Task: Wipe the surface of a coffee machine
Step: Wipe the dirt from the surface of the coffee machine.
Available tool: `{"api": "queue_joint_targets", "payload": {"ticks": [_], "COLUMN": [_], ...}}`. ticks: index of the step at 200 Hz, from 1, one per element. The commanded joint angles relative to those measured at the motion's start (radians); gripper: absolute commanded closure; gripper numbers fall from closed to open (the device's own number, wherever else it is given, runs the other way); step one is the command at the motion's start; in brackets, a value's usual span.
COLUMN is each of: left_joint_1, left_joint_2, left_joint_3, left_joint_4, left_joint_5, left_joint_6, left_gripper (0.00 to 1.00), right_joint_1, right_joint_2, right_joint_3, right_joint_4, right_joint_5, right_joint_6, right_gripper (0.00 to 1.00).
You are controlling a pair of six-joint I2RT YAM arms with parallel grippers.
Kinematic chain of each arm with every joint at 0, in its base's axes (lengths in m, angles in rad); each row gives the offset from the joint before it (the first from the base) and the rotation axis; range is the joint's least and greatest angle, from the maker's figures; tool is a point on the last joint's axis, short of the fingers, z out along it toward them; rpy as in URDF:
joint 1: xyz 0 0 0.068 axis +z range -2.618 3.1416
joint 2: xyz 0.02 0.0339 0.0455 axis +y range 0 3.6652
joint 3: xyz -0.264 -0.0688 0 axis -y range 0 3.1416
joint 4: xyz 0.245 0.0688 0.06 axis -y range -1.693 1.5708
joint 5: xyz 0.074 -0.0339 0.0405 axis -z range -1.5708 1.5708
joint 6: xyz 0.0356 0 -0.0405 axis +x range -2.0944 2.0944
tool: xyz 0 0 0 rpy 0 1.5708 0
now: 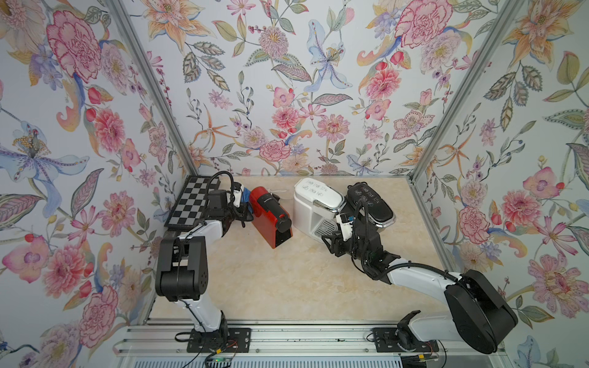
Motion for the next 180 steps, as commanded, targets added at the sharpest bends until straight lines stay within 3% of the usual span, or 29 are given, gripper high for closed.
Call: {"api": "queue_joint_targets", "payload": {"ticks": [1,96,119,180], "left_joint_1": [-0.007,-0.008,-0.008,-0.008], "left_joint_2": [0.060,0.158,0.115,-0.078], "left_joint_3": [0.012,0.014,0.018,0.046], "left_joint_4": [-0.035,-0.130,-0.095,-0.060], "left_joint_5": [0.151,0.121,0.160,0.137], "left_joint_6": [-0.011,-0.021,-0.074,-0.124], "left_gripper": [1.00,1.00,1.00,1.00], "right_joint_1": [0.008,0.003,0.003,0.003], "right_joint_2": [0.015,0.023,0.027,0.028], "right_joint_3": [-0.006,-0.005,-0.006,-0.008], "right_joint_4": [0.029,0.029,0.031,0.035], "right_joint_5": [0.014,0.017,0.019,0.022], "right_joint_6": [-0.001,-0.003,-0.002,0.001], "right_gripper": [0.42,0.42,0.42,0.42]}}
